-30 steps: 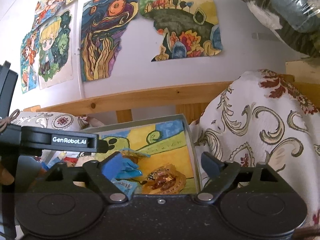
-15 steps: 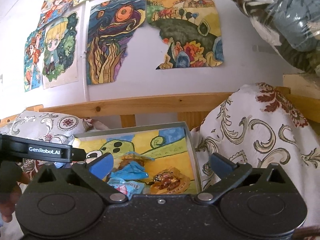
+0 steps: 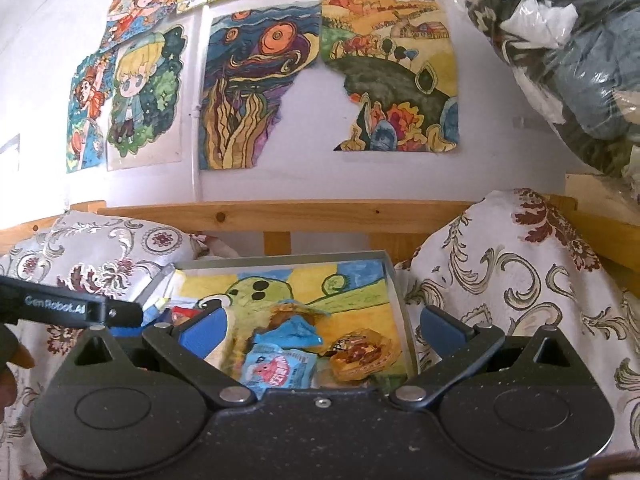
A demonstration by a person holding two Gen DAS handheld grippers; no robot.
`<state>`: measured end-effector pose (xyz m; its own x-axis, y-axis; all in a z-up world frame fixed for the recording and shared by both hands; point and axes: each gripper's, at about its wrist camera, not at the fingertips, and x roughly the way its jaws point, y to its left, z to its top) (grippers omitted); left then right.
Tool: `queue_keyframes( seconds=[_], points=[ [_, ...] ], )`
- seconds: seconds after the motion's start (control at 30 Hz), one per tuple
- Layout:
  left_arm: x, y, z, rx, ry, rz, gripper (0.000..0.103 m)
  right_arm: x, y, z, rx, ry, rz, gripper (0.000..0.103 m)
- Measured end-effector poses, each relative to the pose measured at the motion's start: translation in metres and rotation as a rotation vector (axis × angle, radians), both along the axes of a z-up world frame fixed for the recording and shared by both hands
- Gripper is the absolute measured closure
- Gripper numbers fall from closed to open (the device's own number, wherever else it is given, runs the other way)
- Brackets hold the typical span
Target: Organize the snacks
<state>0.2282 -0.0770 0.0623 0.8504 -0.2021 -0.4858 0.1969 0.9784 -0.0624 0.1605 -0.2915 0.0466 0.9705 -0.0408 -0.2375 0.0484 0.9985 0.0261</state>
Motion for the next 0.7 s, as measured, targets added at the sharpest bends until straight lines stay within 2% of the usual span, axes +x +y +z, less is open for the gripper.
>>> queue_keyframes(
  seconds=[0.3,0.7],
  points=[
    [-0.030,0.025,0.013,-0.014,-0.022,0.043,0.001,-0.026,0.011,0.007,-0.011,-0.007,0.009,0.001],
    [-0.063,0.038,0.014,-0.043,-0.011,0.065,0.001,-0.056,0.021,0.014,-0.013,-0.018,0.021,0.001]
  ],
)
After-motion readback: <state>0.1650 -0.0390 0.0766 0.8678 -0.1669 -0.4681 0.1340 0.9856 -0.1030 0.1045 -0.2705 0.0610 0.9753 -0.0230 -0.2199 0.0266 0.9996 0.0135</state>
